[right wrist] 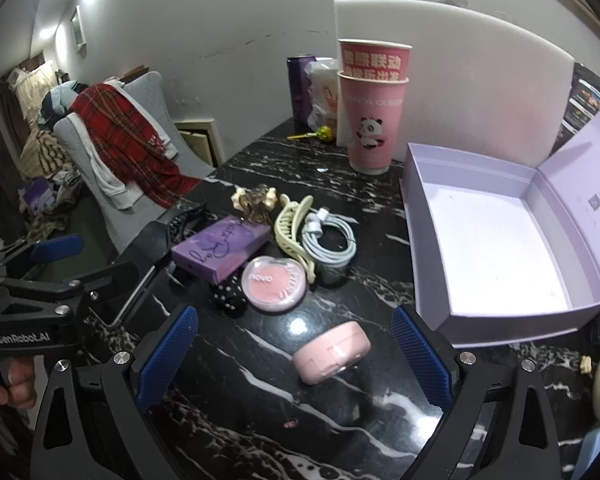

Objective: Organize rigid objects
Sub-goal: 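Grasp the purple palette box with the left gripper while the right gripper grasps the pink compact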

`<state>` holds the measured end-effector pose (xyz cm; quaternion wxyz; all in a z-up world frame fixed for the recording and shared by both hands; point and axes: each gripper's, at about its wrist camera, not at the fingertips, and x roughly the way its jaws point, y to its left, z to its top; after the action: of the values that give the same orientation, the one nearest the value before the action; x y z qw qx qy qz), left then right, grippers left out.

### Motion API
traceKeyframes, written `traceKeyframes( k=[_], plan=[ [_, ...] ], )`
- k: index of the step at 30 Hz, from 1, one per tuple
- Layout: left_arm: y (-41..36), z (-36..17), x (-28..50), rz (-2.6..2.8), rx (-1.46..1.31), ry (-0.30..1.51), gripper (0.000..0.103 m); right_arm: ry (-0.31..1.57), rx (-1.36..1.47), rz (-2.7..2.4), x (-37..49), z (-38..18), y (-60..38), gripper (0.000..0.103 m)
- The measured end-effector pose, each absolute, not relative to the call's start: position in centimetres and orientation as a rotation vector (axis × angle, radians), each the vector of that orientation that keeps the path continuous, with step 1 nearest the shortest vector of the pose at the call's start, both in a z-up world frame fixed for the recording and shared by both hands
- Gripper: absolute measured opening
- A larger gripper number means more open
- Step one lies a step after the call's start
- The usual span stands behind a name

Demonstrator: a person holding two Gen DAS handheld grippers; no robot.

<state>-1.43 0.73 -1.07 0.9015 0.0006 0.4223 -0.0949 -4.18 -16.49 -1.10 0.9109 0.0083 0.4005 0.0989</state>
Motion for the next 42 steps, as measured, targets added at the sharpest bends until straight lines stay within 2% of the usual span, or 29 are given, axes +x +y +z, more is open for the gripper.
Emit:
traceKeyframes(
  k=[18, 22, 24, 26, 29, 32, 34, 36, 37, 40, 41, 42],
  plan=[
    [-3.9, -3.0, 3.5, -0.364, 0.041, 0.919, 0.102, 0.903, 0.028, 0.219, -3.3, -4.4, -18.2, 0.099],
    [-4.4, -3.5, 4.6, -0.344, 0.082, 0.93, 0.092, 0.911, 0.034, 0.235, -3.0, -4.9, -18.3, 0.099],
    [-4.5, -4.0, 5.3, -0.335, 0.088, 0.947, 0.08, 0.916, 0.038, 0.239, -3.0, -5.1, -18.3, 0.099],
    [-4.3, -4.5, 5.9, -0.334, 0.074, 0.973, 0.074, 0.927, 0.045, 0.245, -2.8, -5.4, -18.3, 0.099],
    [-4.3, -5.2, 6.6, -0.35, 0.054, 1.008, 0.073, 0.935, 0.052, 0.26, -2.8, -5.7, -18.4, 0.092],
    [-4.6, -5.6, 7.1, -0.355, 0.061, 1.021, 0.073, 0.941, 0.052, 0.262, -2.8, -5.9, -18.4, 0.089],
    [-4.6, -5.8, 7.4, -0.369, 0.05, 1.035, 0.073, 0.947, 0.061, 0.268, -2.7, -6.0, -18.5, 0.084],
    [-4.7, -6.2, 7.9, -0.364, 0.054, 1.051, 0.073, 0.962, 0.069, 0.272, -2.7, -6.2, -18.5, 0.073],
    [-4.8, -6.4, 8.1, -0.362, 0.058, 1.057, 0.073, 0.955, 0.068, 0.272, -2.7, -6.2, -18.6, 0.072],
    [-5.0, -6.6, 8.3, -0.389, 0.047, 1.048, 0.062, 0.954, 0.074, 0.288, -2.7, -6.2, -18.6, 0.064],
    [-5.0, -6.5, 8.3, -0.399, 0.041, 1.049, 0.056, 0.955, 0.074, 0.29, -2.7, -6.2, -18.6, 0.059],
    [-5.1, -6.4, 8.2, -0.397, 0.042, 1.049, 0.054, 0.955, 0.07, 0.287, -2.7, -6.1, -18.6, 0.052]
  ],
)
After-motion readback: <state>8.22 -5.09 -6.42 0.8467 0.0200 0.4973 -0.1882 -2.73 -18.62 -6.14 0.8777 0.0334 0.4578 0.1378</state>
